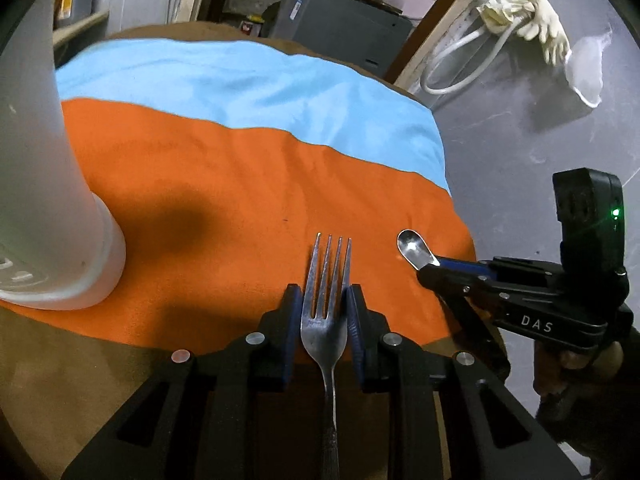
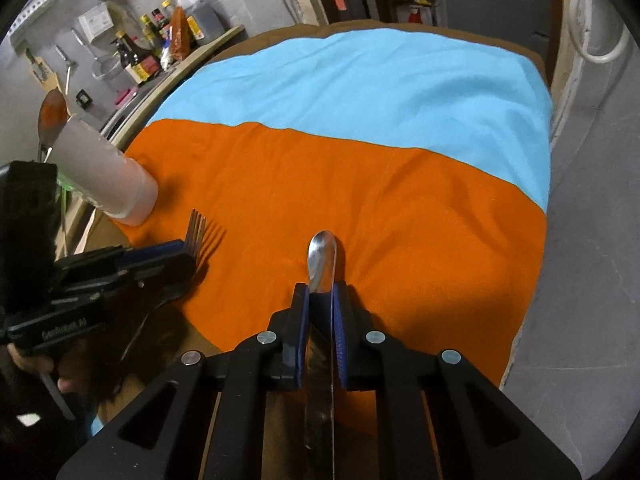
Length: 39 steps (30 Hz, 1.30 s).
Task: Organize utensils
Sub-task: 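Lift the fork and knife with both tools and carry them over the caddy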
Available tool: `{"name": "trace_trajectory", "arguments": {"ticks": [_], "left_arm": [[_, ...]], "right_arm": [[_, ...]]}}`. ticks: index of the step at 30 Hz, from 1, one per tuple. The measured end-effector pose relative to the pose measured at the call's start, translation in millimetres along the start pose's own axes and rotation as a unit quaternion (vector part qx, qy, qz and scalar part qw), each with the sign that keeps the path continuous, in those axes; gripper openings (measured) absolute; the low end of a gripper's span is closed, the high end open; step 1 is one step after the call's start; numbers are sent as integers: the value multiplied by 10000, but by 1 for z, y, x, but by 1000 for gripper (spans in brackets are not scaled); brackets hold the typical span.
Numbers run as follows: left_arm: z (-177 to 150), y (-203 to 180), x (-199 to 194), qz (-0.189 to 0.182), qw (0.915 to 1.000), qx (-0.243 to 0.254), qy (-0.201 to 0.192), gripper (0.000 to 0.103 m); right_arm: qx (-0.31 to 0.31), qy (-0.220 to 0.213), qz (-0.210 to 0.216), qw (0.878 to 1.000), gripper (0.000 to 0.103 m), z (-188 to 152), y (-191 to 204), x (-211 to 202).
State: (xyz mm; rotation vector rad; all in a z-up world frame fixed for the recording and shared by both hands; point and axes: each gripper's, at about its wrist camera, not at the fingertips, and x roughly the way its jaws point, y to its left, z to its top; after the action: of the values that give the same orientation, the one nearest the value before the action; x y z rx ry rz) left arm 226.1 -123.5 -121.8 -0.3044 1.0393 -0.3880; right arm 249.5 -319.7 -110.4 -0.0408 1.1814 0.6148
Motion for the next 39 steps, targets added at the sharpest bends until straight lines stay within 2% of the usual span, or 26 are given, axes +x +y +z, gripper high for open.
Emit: {"name": "trace_trajectory", "arguments": {"ticks": [6,13,14,16,19,27,31,36,39], "left_arm": [[6,-6,3,74,9998,137,136,19],[5,-15,-2,315,9991,206,188,18],[3,-17,-4,400,9987,265,169,6],[-1,-24,-9,553,9976,408,105,2],[-4,-28,-14,459,9977,499,36,2],[5,-14,0,113,9989,164,435,3],[10,-13,2,28,9984,107,548,4],[8,-19,-3,235,9981,252,511,2],[5,-21,-10,251,9987,184,416,1]], "right_arm": [[-33,149,-37,9999,10,3,2,0],[-8,112,-268,9996,3,2,11,0],[-59,98,-344,9993,3,0,13,-1],[-163,98,-491,9986,1,-3,20,-2],[-221,105,-496,9985,1,-9,26,-2],[35,202,-201,9996,3,-10,16,-2],[52,202,-282,9994,3,-11,20,-3],[345,31,-328,9989,0,-14,19,-5],[626,-245,-246,9974,1,-21,17,-11]]}}
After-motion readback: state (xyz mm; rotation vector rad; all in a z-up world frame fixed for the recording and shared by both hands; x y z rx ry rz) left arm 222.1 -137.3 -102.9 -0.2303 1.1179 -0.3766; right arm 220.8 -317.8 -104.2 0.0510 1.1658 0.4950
